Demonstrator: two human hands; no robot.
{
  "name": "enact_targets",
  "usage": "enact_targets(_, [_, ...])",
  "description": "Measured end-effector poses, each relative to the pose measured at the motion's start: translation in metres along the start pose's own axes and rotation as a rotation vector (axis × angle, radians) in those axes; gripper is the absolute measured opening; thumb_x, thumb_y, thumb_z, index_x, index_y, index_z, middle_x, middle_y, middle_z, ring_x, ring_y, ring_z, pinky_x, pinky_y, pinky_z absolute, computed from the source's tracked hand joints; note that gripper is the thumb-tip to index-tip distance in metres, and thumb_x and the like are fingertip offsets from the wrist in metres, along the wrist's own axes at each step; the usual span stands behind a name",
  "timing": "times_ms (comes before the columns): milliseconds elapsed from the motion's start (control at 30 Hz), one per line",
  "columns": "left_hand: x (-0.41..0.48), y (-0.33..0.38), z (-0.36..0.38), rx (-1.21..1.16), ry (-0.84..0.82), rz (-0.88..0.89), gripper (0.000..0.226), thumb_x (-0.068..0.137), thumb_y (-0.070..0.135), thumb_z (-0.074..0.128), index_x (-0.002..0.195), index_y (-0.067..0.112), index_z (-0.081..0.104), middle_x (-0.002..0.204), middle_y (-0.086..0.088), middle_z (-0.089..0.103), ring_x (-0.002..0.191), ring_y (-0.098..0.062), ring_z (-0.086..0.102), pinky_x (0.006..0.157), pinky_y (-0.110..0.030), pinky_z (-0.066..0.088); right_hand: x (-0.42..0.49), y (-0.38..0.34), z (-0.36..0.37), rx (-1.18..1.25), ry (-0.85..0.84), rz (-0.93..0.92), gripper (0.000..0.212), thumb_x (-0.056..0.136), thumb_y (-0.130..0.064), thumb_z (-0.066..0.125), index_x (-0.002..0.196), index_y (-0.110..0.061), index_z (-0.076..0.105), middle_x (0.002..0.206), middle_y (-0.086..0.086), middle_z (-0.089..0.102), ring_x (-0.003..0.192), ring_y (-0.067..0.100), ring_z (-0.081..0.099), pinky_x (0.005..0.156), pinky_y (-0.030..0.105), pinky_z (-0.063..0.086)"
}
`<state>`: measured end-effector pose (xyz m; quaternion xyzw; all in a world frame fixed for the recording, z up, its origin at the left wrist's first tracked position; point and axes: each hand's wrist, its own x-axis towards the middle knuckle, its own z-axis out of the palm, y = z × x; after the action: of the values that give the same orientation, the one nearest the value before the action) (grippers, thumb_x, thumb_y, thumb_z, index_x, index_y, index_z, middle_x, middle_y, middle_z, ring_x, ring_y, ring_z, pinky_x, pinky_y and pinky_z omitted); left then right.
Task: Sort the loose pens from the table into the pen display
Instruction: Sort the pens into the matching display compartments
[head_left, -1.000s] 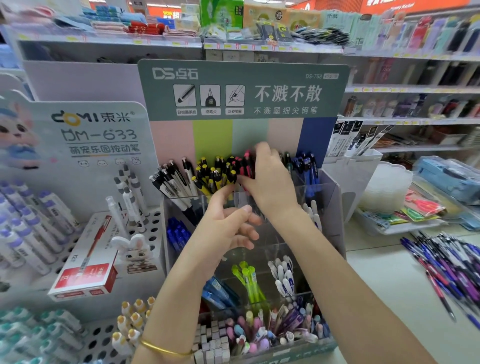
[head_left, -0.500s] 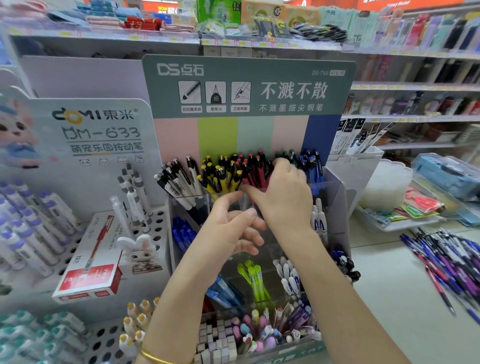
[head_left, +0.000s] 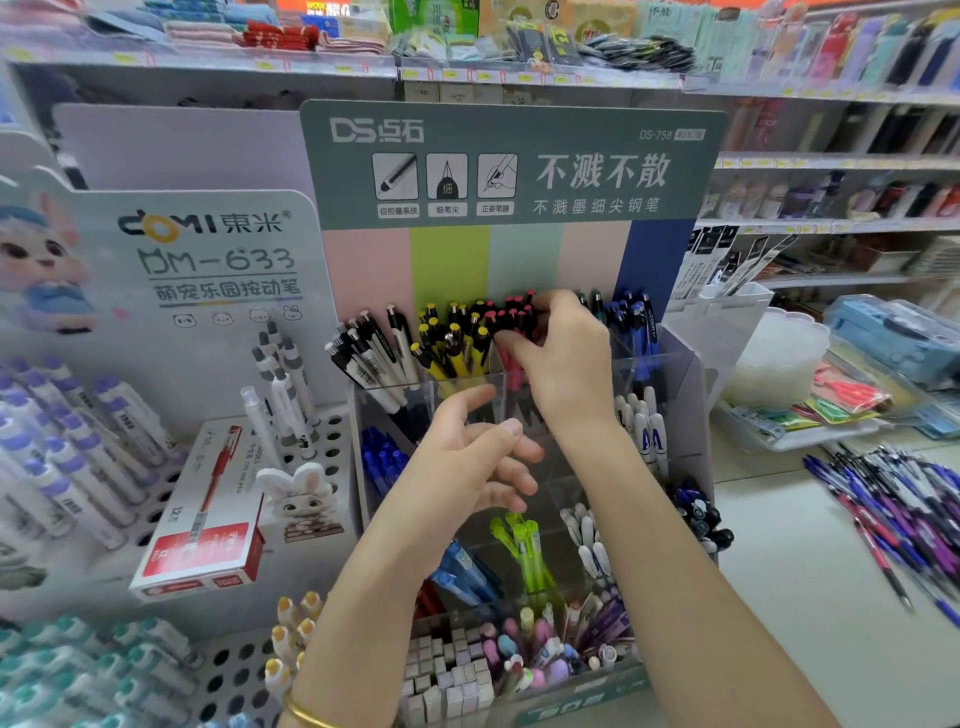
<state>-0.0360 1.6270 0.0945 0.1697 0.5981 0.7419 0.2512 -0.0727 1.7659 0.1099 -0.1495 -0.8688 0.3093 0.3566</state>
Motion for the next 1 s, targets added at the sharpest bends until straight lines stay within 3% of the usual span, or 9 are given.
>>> enact_targets(167, [-0.002, -0.005, 0.0, -0.013, 0.001, -0.027, 0.055, 0.098, 0.011, 0.051, 0.147, 0.016, 0.025, 0.08, -0.008, 0.066, 0.057, -0.014, 0.06, 0.051, -0.025, 0.051, -0.002, -0.001, -0.002, -0.037, -0.087, 0.007, 0.044, 0.077, -0.024, 0.078, 0.109, -0.005, 0.055, 0.105, 0.011, 0.065, 0.098, 0.027, 0.06, 0.085, 0.037, 0.048])
enact_targets(300, [-0.003, -0.01, 0.003, -0.009, 0.011, -0.035, 0.053, 0.098, 0.011, 0.051, 0.145, 0.017, 0.029, 0.08, -0.007, 0.067, 0.058, -0.014, 0.061, 0.053, -0.025, 0.051, -0.012, 0.006, -0.018, 0.104, -0.082, 0.01, 0.053, 0.073, -0.024, 0.081, 0.115, -0.009, 0.053, 0.106, 0.001, 0.06, 0.099, 0.02, 0.058, 0.086, 0.031, 0.047])
enact_targets(367, [-0.004, -0.012, 0.011, 0.002, 0.017, -0.028, 0.049, 0.098, 0.011, 0.049, 0.144, 0.017, 0.032, 0.08, -0.007, 0.066, 0.058, -0.014, 0.06, 0.053, -0.025, 0.051, -0.02, 0.013, -0.029, 0.166, -0.073, 0.013, 0.048, 0.075, -0.024, 0.08, 0.114, -0.014, 0.053, 0.103, -0.001, 0.061, 0.092, 0.014, 0.06, 0.083, 0.028, 0.05])
enact_targets(467, [-0.005, -0.016, 0.033, 0.002, 0.003, -0.029, 0.039, 0.099, 0.01, 0.048, 0.137, 0.017, 0.041, 0.078, -0.007, 0.066, 0.058, -0.014, 0.06, 0.052, -0.024, 0.05, -0.035, 0.028, -0.057, 0.274, -0.062, 0.021, 0.035, 0.08, -0.018, 0.076, 0.105, -0.019, 0.052, 0.09, -0.007, 0.059, 0.076, 0.0, 0.056, 0.07, 0.011, 0.046])
enact_targets(533, [-0.003, -0.022, 0.057, 0.019, -0.029, -0.04, 0.031, 0.099, 0.01, 0.047, 0.129, 0.017, 0.047, 0.078, -0.007, 0.066, 0.057, -0.014, 0.059, 0.051, -0.024, 0.05, -0.045, 0.047, -0.081, 0.302, -0.075, 0.028, 0.026, 0.083, -0.016, 0.073, 0.102, -0.019, 0.055, 0.088, -0.008, 0.06, 0.075, 0.0, 0.056, 0.068, 0.007, 0.043])
enact_targets(767, [0.022, -0.092, 0.202, 0.033, -0.125, -0.151, 0.018, 0.097, 0.003, 0.048, 0.111, 0.014, 0.054, 0.074, -0.009, 0.064, 0.05, -0.012, 0.057, 0.047, -0.023, 0.048, -0.086, 0.196, -0.186, 0.203, -0.16, 0.276, 0.008, 0.089, -0.016, 0.063, 0.097, -0.019, 0.061, 0.084, 0.0, 0.066, 0.073, 0.012, 0.064, 0.061, 0.024, 0.05])
enact_targets(1000, [0.054, -0.196, 0.347, 0.154, -0.131, -0.333, 0.023, 0.094, 0.003, 0.052, 0.116, 0.011, 0.053, 0.093, -0.01, 0.064, 0.064, -0.013, 0.06, 0.058, -0.026, 0.05, -0.127, 0.356, -0.304, 0.073, -0.162, 0.585, 0.007, 0.093, -0.018, 0.058, 0.099, -0.018, 0.061, 0.088, 0.004, 0.067, 0.063, 0.009, 0.064, 0.057, 0.021, 0.044])
